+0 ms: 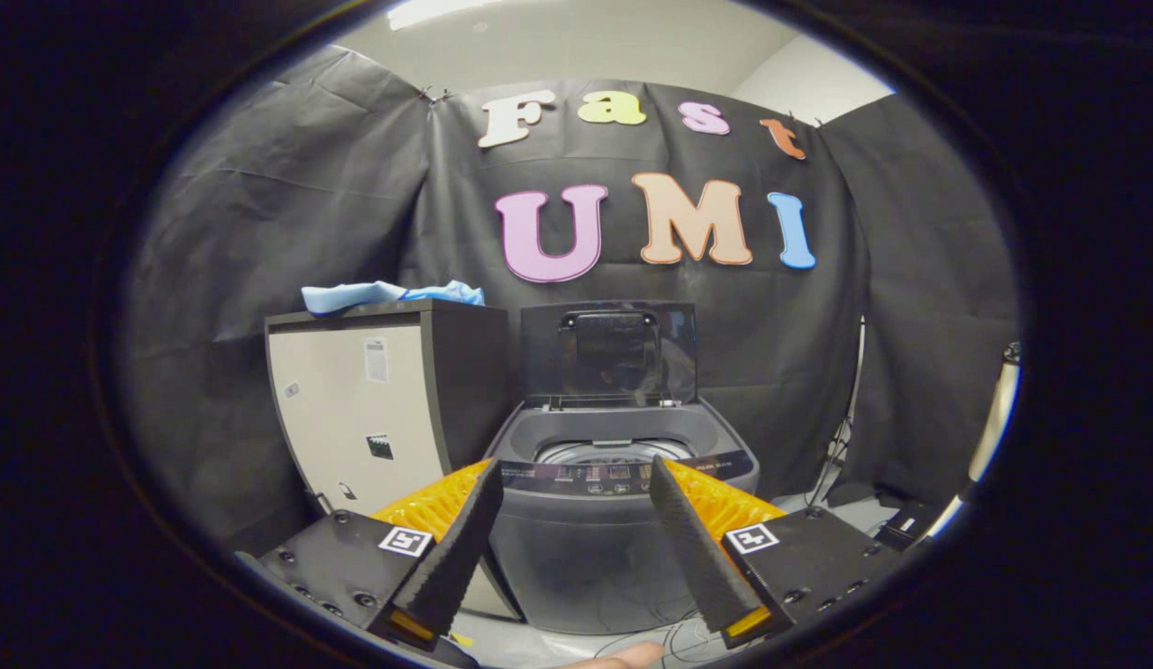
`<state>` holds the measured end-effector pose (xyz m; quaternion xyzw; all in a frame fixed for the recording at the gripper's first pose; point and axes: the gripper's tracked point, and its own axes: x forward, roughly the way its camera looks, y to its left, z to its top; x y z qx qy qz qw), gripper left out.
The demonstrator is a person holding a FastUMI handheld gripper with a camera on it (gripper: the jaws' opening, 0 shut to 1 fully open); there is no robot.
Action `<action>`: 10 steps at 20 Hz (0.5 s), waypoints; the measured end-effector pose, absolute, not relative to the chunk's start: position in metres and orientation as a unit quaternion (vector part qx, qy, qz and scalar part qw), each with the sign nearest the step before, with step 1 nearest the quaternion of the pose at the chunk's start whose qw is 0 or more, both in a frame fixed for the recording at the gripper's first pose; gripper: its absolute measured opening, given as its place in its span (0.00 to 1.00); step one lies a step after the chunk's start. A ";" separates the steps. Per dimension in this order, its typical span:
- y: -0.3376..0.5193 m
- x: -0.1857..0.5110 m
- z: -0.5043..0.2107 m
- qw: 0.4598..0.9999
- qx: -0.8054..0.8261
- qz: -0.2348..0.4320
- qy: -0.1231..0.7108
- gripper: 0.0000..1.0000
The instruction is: Put the clothes into the washing machine and then close the washing machine lid.
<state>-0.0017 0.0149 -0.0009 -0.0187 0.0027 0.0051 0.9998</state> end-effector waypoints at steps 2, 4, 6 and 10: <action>0.023 -0.003 0.000 1.000 -0.017 0.012 0.005 0.98; 0.026 -0.002 0.008 1.000 -0.024 0.009 0.005 0.98; 0.035 -0.001 0.017 1.000 -0.014 0.011 0.003 0.98; 0.050 0.003 0.035 1.000 -0.028 0.004 0.004 0.99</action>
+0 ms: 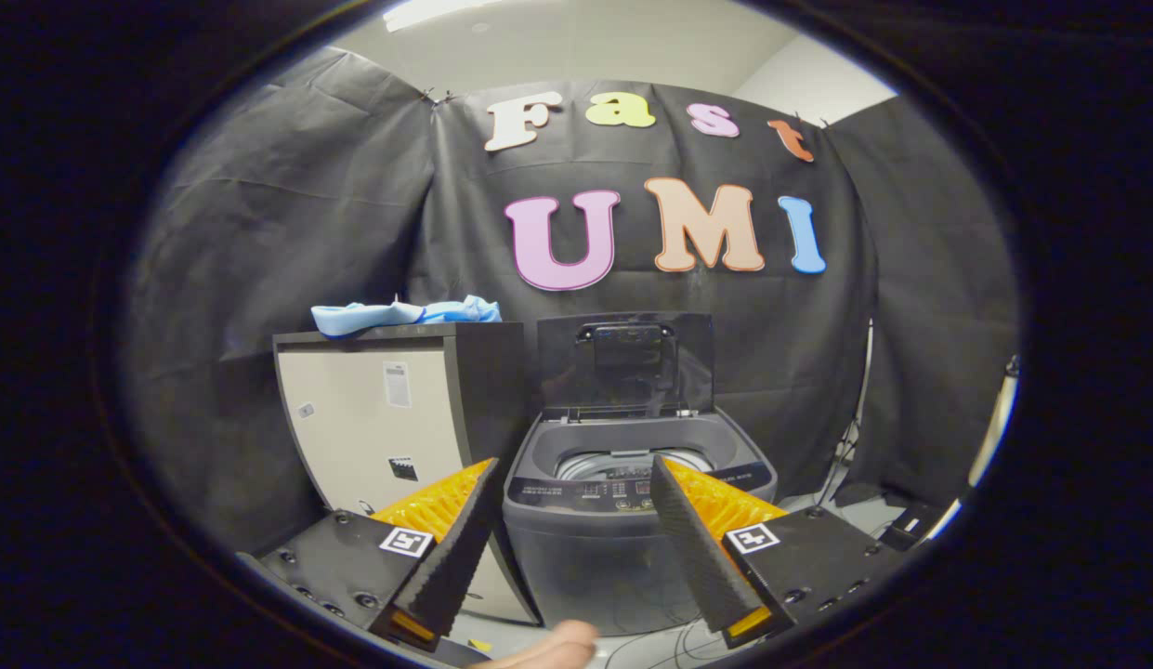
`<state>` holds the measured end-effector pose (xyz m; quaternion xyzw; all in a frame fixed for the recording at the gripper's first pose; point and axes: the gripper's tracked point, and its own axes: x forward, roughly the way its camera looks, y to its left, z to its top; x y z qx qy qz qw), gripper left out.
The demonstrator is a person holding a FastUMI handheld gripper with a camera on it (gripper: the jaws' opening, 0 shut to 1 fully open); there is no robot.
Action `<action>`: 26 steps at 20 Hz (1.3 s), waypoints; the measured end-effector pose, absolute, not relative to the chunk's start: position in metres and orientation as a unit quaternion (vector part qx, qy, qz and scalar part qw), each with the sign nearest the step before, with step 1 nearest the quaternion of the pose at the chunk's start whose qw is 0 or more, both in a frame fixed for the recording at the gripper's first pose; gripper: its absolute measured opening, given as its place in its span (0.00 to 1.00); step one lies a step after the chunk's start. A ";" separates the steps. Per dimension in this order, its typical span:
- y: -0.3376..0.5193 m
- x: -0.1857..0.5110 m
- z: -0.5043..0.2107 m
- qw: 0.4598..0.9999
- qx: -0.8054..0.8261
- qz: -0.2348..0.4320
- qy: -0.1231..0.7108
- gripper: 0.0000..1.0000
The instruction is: Put the clothes into the washing machine and then close the washing machine lid.
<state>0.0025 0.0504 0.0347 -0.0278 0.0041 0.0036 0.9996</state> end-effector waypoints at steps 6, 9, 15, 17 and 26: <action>0.102 0.024 0.090 1.000 -0.012 -0.018 -0.016 0.99; 0.145 0.044 0.133 0.999 -0.032 -0.016 -0.028 0.99; 0.263 0.113 0.234 0.995 -0.025 0.049 -0.080 0.99; 0.286 0.147 0.242 0.998 -0.010 0.031 -0.053 1.00; 0.370 0.296 0.147 0.986 0.028 0.048 0.160 1.00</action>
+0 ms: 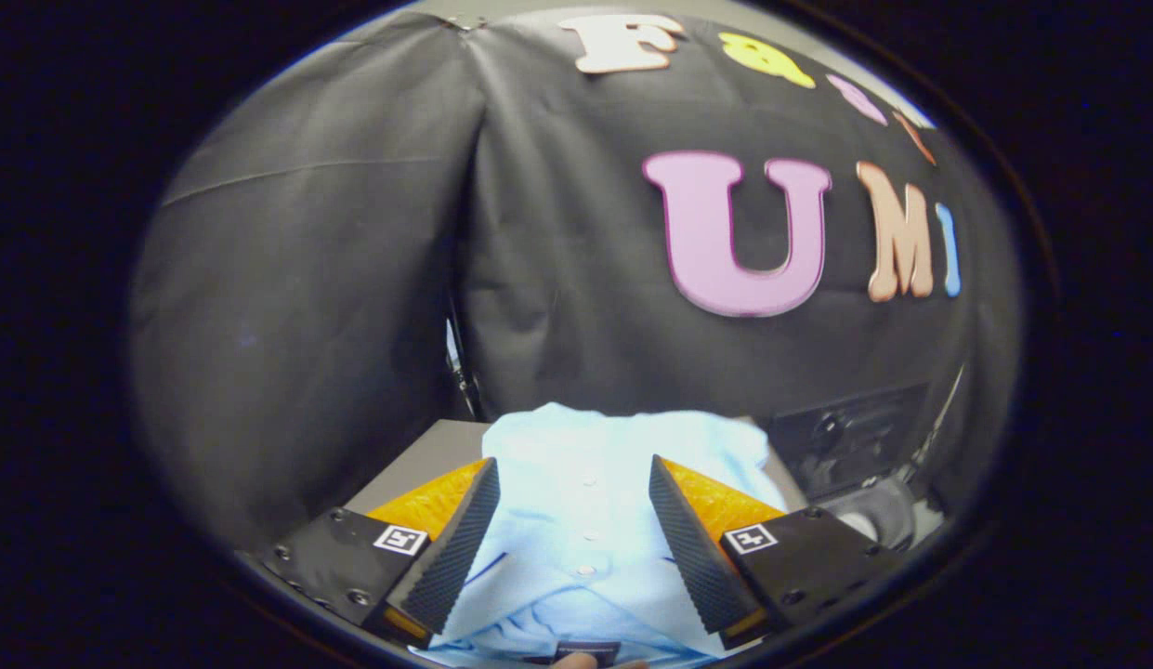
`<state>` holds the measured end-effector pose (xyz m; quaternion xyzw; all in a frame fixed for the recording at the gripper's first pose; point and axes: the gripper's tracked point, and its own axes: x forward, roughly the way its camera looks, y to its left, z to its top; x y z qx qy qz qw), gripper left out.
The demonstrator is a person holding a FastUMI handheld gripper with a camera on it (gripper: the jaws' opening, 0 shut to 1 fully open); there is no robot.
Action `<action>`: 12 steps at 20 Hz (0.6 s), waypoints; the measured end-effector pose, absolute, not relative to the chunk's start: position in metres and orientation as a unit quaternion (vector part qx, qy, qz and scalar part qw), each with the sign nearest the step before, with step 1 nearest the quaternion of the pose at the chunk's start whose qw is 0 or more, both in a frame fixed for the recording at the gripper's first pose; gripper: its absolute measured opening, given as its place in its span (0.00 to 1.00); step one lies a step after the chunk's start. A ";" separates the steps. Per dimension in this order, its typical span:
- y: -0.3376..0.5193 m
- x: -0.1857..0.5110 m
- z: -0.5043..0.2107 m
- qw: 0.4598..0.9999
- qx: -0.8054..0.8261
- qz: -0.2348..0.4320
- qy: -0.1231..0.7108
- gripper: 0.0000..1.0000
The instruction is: Put the clothes into the washing machine and then close the washing machine lid.
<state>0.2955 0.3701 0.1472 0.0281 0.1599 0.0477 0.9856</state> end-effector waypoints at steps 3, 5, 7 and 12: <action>0.377 0.303 0.105 0.967 -0.002 0.036 0.252 0.99; 0.379 0.305 0.107 0.966 -0.027 0.030 0.256 0.99; 0.376 0.303 0.108 0.966 -0.032 0.026 0.254 0.98; 0.369 0.303 0.105 0.970 0.006 0.021 0.243 0.55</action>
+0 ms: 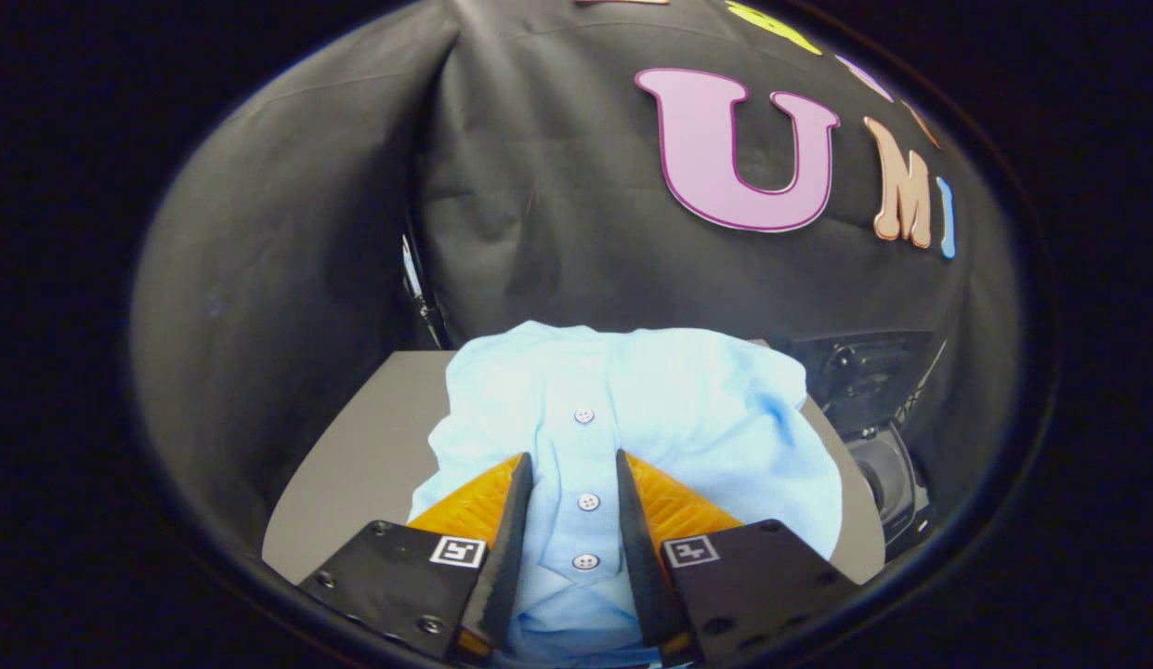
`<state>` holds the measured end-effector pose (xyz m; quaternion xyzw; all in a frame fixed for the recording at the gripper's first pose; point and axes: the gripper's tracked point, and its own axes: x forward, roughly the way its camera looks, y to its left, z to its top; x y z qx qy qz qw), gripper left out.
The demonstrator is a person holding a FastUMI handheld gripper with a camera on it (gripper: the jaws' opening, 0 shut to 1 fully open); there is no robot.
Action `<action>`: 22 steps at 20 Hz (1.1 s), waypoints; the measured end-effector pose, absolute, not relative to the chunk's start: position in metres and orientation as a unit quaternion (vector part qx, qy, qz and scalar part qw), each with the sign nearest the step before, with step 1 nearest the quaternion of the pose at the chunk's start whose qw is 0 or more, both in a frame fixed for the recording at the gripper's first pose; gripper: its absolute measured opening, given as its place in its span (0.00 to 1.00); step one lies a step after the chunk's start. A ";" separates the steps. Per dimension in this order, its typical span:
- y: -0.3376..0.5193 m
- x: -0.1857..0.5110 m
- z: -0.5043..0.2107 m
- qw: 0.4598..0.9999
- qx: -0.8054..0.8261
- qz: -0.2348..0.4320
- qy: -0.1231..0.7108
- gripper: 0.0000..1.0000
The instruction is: Put the clothes into the washing machine and then close the washing machine lid.
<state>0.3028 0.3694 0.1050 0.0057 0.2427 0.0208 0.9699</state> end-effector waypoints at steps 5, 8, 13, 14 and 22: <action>0.367 0.292 0.108 0.970 0.034 0.089 0.226 0.31; 0.317 0.277 0.115 0.974 -0.006 0.038 0.223 0.19; 0.259 0.259 0.124 0.975 -0.047 -0.027 0.217 0.18; 0.249 0.258 0.129 0.977 -0.056 -0.037 0.203 0.18; 0.172 0.264 0.141 0.985 -0.036 -0.070 0.153 0.02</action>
